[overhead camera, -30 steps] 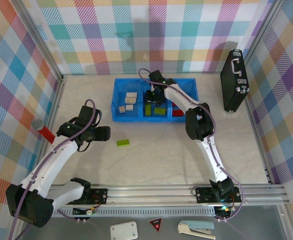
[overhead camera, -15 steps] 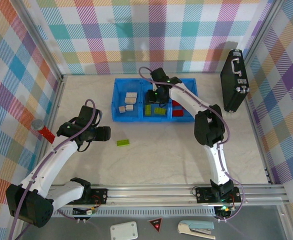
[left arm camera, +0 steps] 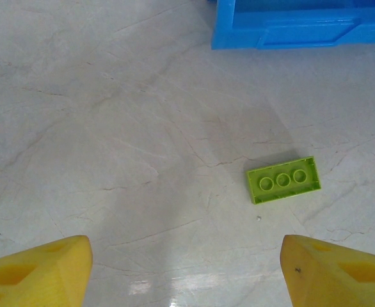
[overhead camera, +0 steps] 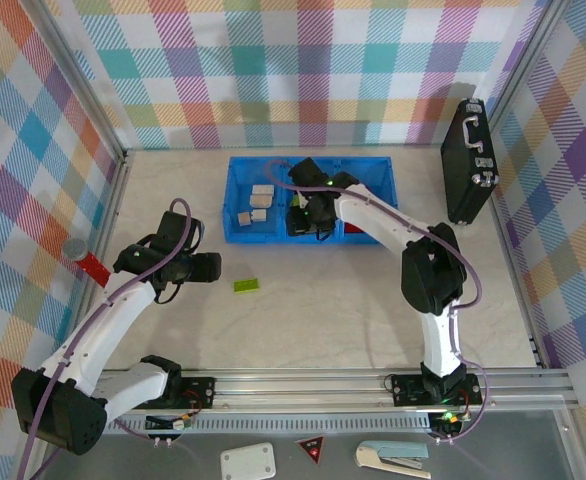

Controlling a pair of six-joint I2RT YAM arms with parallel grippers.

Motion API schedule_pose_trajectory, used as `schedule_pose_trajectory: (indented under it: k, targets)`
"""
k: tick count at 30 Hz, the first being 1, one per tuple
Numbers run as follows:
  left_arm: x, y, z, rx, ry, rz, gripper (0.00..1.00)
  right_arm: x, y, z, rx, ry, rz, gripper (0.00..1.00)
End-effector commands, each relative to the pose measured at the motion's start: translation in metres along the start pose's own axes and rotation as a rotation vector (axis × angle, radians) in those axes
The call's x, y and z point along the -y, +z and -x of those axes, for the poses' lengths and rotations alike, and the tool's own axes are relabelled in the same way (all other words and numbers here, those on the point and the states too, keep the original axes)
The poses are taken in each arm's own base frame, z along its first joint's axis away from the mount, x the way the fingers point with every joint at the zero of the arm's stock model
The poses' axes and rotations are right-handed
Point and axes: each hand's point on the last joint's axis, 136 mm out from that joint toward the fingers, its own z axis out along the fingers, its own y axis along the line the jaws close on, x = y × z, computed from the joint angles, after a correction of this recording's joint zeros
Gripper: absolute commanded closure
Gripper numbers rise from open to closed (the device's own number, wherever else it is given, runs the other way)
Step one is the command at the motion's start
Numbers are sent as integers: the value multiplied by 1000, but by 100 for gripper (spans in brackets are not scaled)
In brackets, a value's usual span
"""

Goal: Sort the legos into containers by color
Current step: Pick up the lego from the center of the table.

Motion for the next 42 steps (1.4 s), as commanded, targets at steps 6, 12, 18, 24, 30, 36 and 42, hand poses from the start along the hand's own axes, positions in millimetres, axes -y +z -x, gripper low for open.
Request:
schedule_pose_trajectory:
  k: [6,12,18,24,30,36,42]
  targets:
    - [-10,-8,8,63,-25,34,22,-39,-6,-39,-19,32,-33,50]
    - [-18,-20,12,118,-38,64,22,-59,5,-58,-34,49,-76,47]
    - [-27,-39,18,204,-58,91,22,-75,14,-66,-10,73,-128,42]
    - [-35,-59,22,300,-79,103,22,-90,25,-70,41,105,-192,37]
    - [-40,-77,24,383,-101,106,21,-110,40,-70,76,97,-223,27]
    - [-43,-83,24,411,-105,109,18,-135,52,-74,103,45,-214,7]
    - [-42,-83,24,411,-104,105,18,-143,71,-78,88,47,-204,7]
